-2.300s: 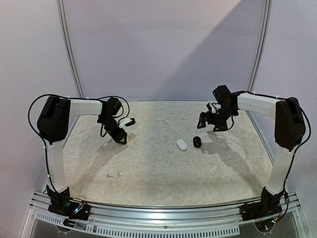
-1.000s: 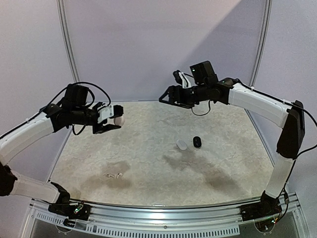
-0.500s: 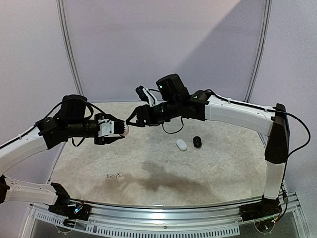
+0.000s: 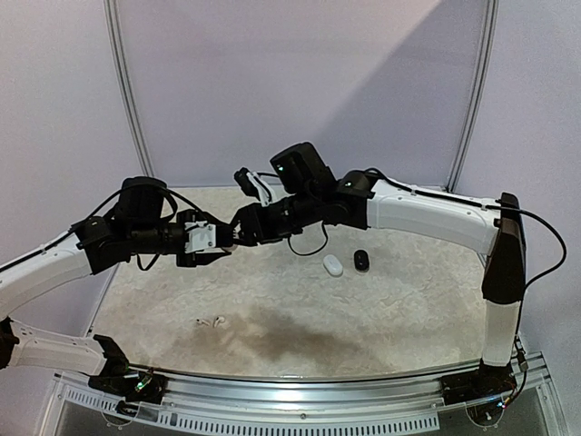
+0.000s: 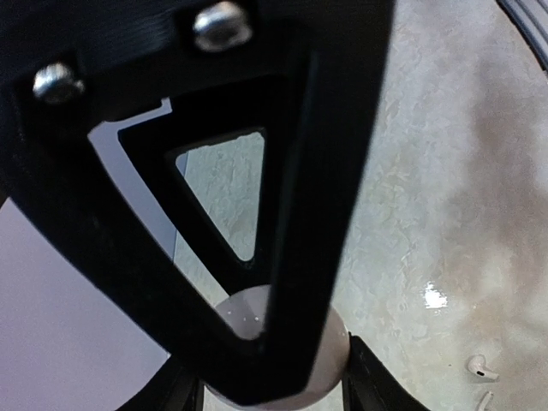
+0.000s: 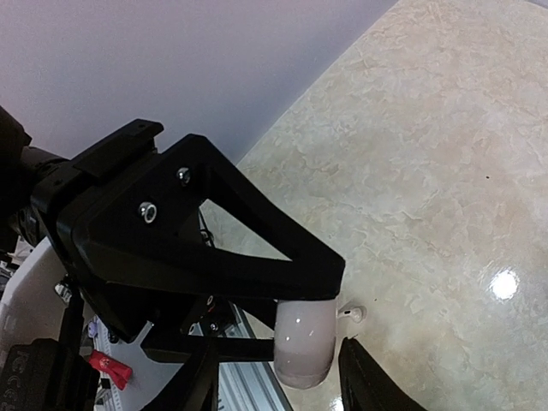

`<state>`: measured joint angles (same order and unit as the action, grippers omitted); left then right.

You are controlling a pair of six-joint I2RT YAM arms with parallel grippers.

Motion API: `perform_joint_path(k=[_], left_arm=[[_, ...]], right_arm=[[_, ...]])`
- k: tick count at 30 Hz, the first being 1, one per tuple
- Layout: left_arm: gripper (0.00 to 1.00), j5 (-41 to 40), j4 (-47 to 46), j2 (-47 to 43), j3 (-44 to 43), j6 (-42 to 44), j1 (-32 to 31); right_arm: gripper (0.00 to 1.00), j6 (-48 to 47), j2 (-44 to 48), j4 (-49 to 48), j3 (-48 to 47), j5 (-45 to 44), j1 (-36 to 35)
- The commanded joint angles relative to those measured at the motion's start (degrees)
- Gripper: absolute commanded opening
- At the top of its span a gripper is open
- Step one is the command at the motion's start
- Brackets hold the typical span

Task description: Insert the wireless bluetooth earbuds into the charging case

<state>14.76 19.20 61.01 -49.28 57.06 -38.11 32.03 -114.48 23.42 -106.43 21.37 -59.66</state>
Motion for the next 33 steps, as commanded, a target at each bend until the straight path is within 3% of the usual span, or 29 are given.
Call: perform_joint_path(k=[1,6,12,14,17,18,20,25,28,33], left_arm=[[0.0,0.17,-2.35,0.33,0.46,-1.18,-1.08],[0.0,0.36,-3.03,0.51,-0.15,-2.1,-1.44],[0.0,0.53,-2.38,-0.21,0.14,-2.57,-1.62],[0.02,1.08,-1.99,-0.56,-0.13,-4.51,-1.62],[0.66,6.02,0.8,-2.24,-0.72,-10.32,-0.96],[0.79,9.04,1.89,-3.18,-0.81,-12.98,-0.43],[0.89,15.66,3.69,-5.51,-0.7,-19.2,1.35],[0.93,29.79,0.78,-13.22,2.18,-34.58,6.93],[0.93,31.8,-5.4,-16.31,4.83,-42.39,7.56],[0.79,35.43,-21.1,-16.86,8.63,-61.03,8.46]], right_arm=[[0.44,-0.1,0.09,0.95,0.48,-1.53,-0.52],[0.32,0.24,-2.7,2.64,-1.99,-1.15,-0.46],[0.02,-0.86,-2.91,2.11,-1.87,-1.23,-0.46],[0.0,-1.54,-2.24,1.53,-0.88,-1.44,-0.44],[0.0,-4.88,0.48,-0.79,2.42,-1.53,-0.41],[0.0,-6.37,1.88,-2.04,3.82,-1.44,-0.39],[0.0,-10.57,5.4,-5.04,6.96,-0.36,-0.41],[0.0,-24.47,15.64,-18.93,18.72,6.78,-0.44],[0.0,-29.81,18.57,-26.59,21.49,10.94,-0.38],[0.0,-31.42,15.92,-28.71,16.62,14.58,-0.42]])
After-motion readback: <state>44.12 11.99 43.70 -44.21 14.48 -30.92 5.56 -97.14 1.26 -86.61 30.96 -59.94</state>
